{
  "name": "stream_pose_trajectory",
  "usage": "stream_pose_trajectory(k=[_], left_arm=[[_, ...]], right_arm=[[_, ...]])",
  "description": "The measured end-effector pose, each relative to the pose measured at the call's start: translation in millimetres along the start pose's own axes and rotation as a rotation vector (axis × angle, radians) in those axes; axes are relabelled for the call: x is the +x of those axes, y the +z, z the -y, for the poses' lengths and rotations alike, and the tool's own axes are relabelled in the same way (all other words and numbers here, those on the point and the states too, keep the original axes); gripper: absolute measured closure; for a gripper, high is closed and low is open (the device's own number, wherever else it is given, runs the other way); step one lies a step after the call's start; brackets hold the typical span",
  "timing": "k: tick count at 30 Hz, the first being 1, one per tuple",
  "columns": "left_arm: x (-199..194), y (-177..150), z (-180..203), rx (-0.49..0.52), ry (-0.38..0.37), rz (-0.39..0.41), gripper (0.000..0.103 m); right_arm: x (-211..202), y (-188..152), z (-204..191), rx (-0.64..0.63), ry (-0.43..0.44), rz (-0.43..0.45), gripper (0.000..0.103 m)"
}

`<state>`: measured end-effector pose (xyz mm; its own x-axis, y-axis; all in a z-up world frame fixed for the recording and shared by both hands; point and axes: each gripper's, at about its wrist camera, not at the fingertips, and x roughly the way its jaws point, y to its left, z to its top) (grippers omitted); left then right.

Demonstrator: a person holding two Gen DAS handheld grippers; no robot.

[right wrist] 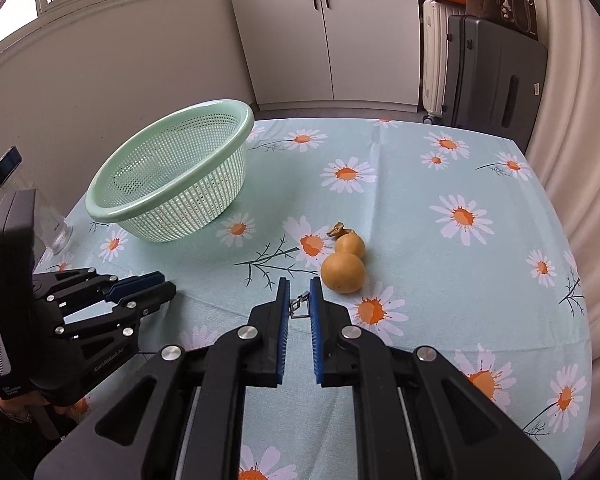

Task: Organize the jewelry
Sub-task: 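Carry the ring and clasp over the basket and open both tools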

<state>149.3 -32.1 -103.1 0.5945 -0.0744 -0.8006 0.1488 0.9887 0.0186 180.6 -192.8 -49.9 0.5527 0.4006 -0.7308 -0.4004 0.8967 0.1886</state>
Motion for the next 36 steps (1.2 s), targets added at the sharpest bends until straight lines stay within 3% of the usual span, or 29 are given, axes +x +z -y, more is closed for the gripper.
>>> stream_pose_trajectory(k=[7,16,24,29,34,35,36], left_arm=[[-52,-2,-42,-0.116,0.017,0.075,0.091],[-92,42,-84,-0.124,0.040,0.201,0.090],[-72,74,-110,-0.118,0.034,0.208,0.090],[-43,70,-117,-0.147,0.014,0.147,0.090],[-36,64,-116,-0.124,-0.016,0.157,0.090],[-35,64,-115,-0.122,-0.009,0.154,0.089],[-35,64,-116,-0.122,-0.003,0.152,0.088]], right_arm=[[-2,12,-18,-0.034,0.010,0.032,0.091],[-7,52,-48,-0.062,0.074,0.094,0.091],[11,94,-95,-0.176,0.103,0.133,0.091],[40,97,-104,-0.194,0.094,0.092,0.091],[57,94,-102,-0.206,0.057,0.068,0.091],[58,94,-101,-0.206,0.051,0.067,0.088],[59,95,-100,-0.204,0.047,0.067,0.078]])
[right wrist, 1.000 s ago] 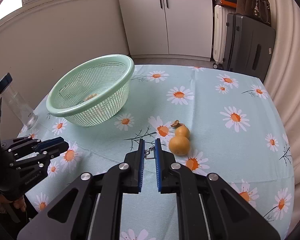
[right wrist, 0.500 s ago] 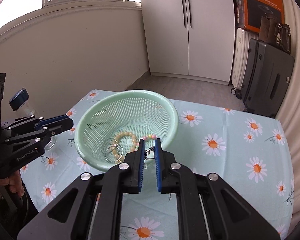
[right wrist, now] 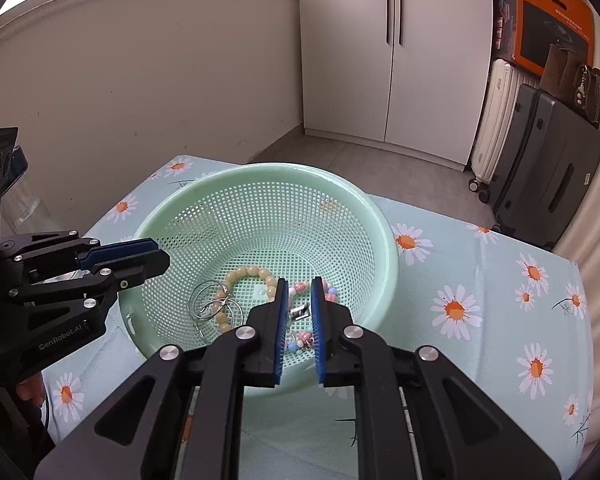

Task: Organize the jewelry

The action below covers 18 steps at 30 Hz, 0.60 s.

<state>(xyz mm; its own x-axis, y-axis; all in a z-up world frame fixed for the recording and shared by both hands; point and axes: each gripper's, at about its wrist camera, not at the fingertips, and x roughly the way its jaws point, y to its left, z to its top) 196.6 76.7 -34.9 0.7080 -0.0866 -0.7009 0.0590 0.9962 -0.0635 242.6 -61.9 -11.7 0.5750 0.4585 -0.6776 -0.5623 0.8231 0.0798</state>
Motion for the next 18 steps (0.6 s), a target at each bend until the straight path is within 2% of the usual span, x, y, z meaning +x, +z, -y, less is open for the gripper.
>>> stream_pose_trajectory(k=[2,3,4,7,9,12,16,18], left_arm=[[0,0,-3,-0.007,-0.004,0.003,0.078],[-1,1,-4,-0.009,0.003,0.007,0.066],[-2,1,-5,-0.007,0.015,0.016,0.059],[-8,3,-10,-0.006,0.049,0.040,0.048],[-10,3,-16,-0.018,0.064,0.046,0.046],[0,2,-27,-0.043,0.084,0.000,0.045],[13,-7,-32,-0.062,0.069,-0.047,0.045],[15,-9,-32,-0.076,0.047,-0.044,0.045]], right_arm=[[-1,-2,1,0.008,-0.007,0.008,0.067],[-2,-2,2,0.011,-0.010,0.016,0.067],[-2,-1,3,0.014,-0.013,0.018,0.067],[-3,-1,9,0.024,-0.031,0.025,0.064],[-3,-1,15,0.038,-0.047,0.030,0.057],[-2,-3,21,0.066,-0.066,0.024,0.057],[4,-7,29,0.098,-0.073,-0.005,0.057],[9,-10,33,0.117,-0.064,-0.034,0.057]])
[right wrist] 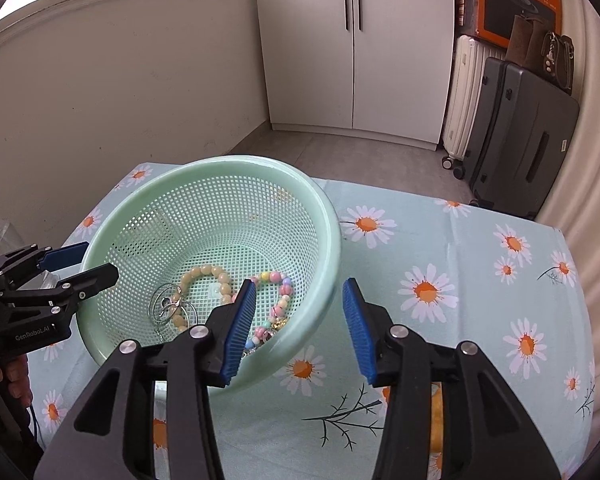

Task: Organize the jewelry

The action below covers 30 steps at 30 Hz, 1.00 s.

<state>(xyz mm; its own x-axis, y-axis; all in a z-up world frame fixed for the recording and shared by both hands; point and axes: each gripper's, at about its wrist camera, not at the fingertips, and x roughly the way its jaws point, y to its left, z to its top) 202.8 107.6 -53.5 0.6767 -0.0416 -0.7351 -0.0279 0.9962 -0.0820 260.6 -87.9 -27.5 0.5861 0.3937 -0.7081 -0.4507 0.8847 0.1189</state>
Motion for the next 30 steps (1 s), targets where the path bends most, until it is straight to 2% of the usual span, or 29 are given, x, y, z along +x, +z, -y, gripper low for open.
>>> stream_pose_trajectory(k=[1,3,6,11,30], left_arm=[[1,0,0,-0.002,-0.007,-0.001,0.045],[1,0,4,0.014,-0.016,-0.008,0.045],[1,-2,10,0.032,-0.005,-0.010,0.045],[-4,-3,8,-0.011,-0.059,-0.014,0.045],[-59,-48,59,0.091,-0.082,-0.027,0.045]], right_arm=[[2,-1,2,0.013,0.010,-0.012,0.057],[3,-3,3,0.033,0.034,-0.023,0.065],[2,-4,4,0.043,0.041,-0.030,0.068],[-5,-10,4,0.049,0.032,-0.038,0.068],[-77,-70,5,0.070,-0.028,-0.060,0.068]])
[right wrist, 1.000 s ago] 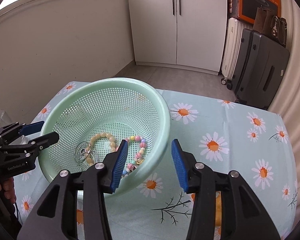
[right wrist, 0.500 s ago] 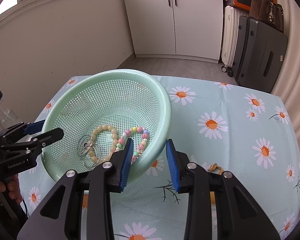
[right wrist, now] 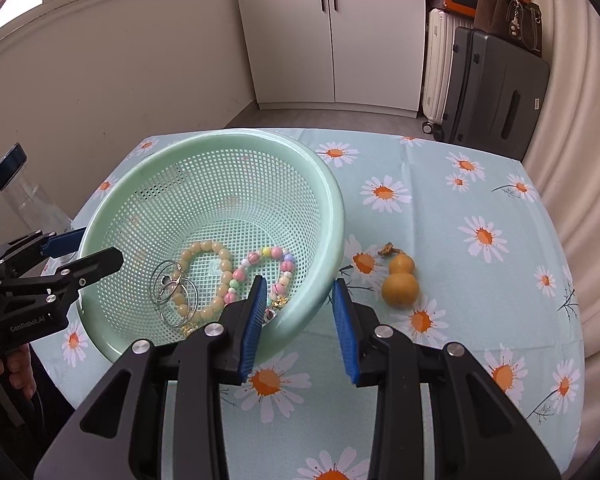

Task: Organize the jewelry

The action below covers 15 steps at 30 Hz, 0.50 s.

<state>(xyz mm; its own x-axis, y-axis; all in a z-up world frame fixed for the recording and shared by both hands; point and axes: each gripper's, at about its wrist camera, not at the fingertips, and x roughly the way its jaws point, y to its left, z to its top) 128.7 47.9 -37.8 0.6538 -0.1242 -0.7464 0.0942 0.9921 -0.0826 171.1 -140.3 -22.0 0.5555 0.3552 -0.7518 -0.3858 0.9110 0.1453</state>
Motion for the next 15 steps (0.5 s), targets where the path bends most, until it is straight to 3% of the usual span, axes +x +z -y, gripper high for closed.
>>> stream_pose_trajectory(k=[5,6,7,8,10,11,15], left_arm=[[5,-6,5,0.017,0.020,-0.014,0.045],[6,-6,5,0.029,0.037,-0.012,0.041],[5,-6,5,0.038,0.060,-0.009,0.028],[2,-6,4,0.042,0.077,0.005,0.025],[-6,-5,2,0.043,0.077,0.037,0.022],[-11,-4,2,0.044,0.076,0.044,0.021],[-32,-7,7,0.062,0.133,0.087,0.014]], right_arm=[[2,-10,3,0.013,0.005,-0.012,0.067],[1,-10,3,0.012,0.007,-0.008,0.067],[-1,-9,2,0.008,0.008,-0.004,0.066],[-2,-9,2,0.001,0.002,-0.006,0.066],[-5,-9,0,-0.016,-0.009,0.003,0.063],[-8,-10,0,-0.018,-0.015,0.006,0.057],[-21,-10,-2,-0.020,-0.014,0.023,0.047]])
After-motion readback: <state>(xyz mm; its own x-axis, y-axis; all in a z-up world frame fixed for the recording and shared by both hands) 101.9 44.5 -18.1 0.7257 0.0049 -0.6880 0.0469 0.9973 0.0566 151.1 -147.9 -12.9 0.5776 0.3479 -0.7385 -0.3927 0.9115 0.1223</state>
